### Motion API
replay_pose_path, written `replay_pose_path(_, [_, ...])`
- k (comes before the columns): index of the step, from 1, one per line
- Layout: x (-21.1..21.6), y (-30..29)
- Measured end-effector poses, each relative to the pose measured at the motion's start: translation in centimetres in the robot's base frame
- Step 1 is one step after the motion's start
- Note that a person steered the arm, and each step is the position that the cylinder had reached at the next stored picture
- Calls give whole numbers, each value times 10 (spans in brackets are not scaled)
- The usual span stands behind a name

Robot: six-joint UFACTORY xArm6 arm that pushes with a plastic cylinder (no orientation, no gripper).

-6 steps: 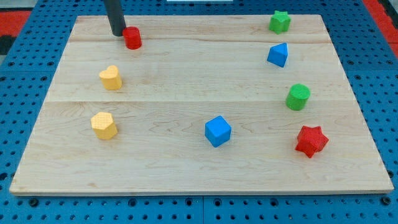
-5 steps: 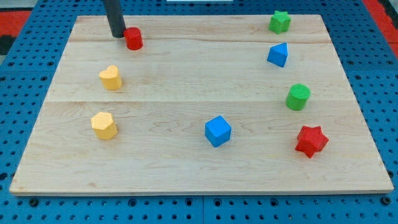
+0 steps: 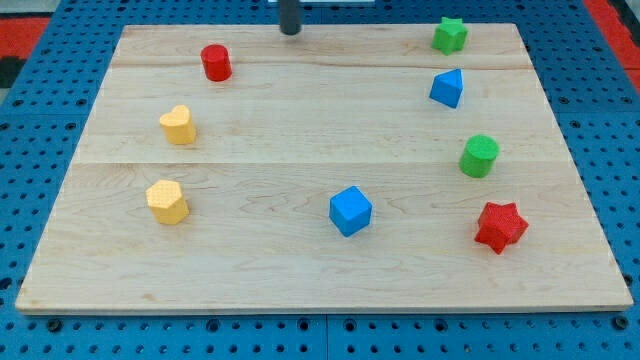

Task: Move your arm to the top right of the board

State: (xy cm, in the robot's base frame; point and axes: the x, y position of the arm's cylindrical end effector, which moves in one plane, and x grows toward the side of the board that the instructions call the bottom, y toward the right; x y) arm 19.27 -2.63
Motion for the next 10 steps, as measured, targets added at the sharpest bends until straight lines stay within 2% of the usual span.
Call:
replay_pose_path(1, [2, 63])
replay_pose_path(2, [25, 125])
replay_pose_path(3, [45, 137])
replay_pose_path(6, [72, 236])
replay_pose_path(7, [38, 302])
replay_pose_path(8, [0, 301])
replay_pose_path(10, [20, 247])
